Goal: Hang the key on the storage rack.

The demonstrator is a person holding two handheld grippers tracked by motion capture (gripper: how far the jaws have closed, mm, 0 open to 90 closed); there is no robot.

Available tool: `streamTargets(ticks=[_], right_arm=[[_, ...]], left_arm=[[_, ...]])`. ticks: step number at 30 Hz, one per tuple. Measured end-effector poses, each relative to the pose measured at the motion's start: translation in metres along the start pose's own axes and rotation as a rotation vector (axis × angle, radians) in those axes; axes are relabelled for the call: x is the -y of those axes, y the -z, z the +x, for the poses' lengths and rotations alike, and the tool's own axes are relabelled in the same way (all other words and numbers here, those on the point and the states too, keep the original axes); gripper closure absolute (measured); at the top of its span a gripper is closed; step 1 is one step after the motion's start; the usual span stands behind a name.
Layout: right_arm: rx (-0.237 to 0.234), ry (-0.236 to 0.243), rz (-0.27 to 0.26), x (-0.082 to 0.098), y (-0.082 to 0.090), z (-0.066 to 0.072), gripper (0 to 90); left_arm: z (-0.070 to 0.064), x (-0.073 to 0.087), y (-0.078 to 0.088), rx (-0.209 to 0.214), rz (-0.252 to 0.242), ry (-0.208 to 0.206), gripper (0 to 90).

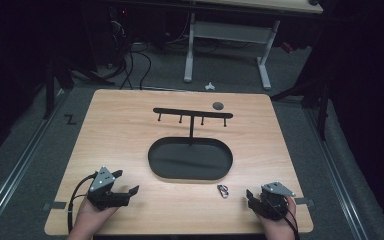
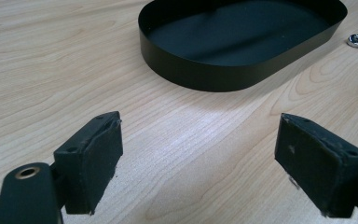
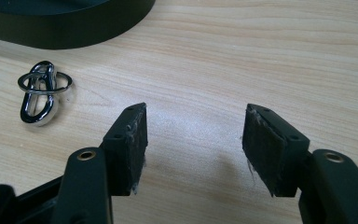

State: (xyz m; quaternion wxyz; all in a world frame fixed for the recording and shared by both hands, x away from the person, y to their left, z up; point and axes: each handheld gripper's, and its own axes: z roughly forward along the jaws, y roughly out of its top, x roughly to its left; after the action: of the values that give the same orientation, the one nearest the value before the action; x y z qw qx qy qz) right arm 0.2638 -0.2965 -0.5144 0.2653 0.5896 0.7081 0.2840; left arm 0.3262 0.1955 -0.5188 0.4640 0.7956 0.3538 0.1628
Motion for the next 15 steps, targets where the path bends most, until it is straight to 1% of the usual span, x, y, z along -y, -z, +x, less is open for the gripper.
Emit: streamTargets(ticks=[7, 11, 15], right_arm=[[-0.003, -0.002, 0.003, 0.0025, 0.0019, -0.0004, 41.3], [-0.004, -0.002, -0.003, 0.0023, 0.0032, -0.0005, 41.4], [-0.008, -0.005, 0.003, 0.0027, 0.0023, -0.0003, 41.3]], left_arm=[[-0.0023, -0.0019, -0.0034, 0.009, 0.003, -0.01, 15.5], [-0.0021, -0.0021, -0.0037, 0.011, 0.002, -0.008, 15.5], [-0.0023, -0.002, -0.0037, 0.014, 0.004, -0.009, 15.5]])
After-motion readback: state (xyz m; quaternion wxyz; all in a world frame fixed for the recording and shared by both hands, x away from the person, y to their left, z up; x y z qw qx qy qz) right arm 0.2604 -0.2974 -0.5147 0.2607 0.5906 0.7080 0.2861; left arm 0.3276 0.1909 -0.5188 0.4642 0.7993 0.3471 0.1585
